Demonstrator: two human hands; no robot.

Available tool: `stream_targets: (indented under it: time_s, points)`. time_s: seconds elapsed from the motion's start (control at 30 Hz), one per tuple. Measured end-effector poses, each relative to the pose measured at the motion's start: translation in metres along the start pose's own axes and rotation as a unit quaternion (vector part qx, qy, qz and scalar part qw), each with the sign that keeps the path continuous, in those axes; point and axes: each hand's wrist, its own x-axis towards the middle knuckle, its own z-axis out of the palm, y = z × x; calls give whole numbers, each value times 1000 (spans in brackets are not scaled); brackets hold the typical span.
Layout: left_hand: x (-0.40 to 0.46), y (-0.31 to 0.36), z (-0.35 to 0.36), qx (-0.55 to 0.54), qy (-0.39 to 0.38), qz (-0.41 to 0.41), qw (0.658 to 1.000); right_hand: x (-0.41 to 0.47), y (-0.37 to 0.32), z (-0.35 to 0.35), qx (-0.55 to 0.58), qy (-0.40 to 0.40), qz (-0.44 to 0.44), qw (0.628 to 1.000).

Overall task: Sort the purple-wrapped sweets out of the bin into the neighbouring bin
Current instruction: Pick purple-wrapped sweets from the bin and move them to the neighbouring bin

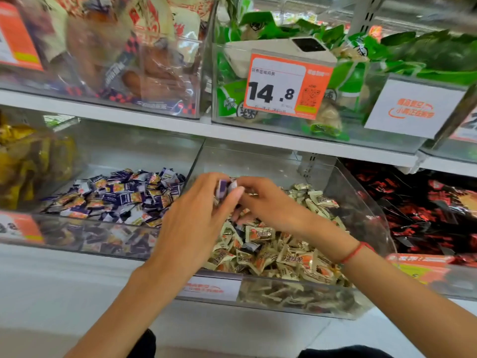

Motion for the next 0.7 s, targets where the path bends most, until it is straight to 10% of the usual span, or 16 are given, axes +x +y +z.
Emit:
stream_targets:
  time_s: [0.27, 0.53, 0.7]
  points:
    - [18, -61, -54, 127, 86, -40, 987, 87, -30, 69, -70, 116, -99, 986]
    - [31, -127, -67, 240, -109, -139, 955, 110, -10, 63, -336, 36, -67, 939]
    - [25, -110, -66, 249, -65, -54, 965, 57, -1, 33, -343, 72, -176, 920]
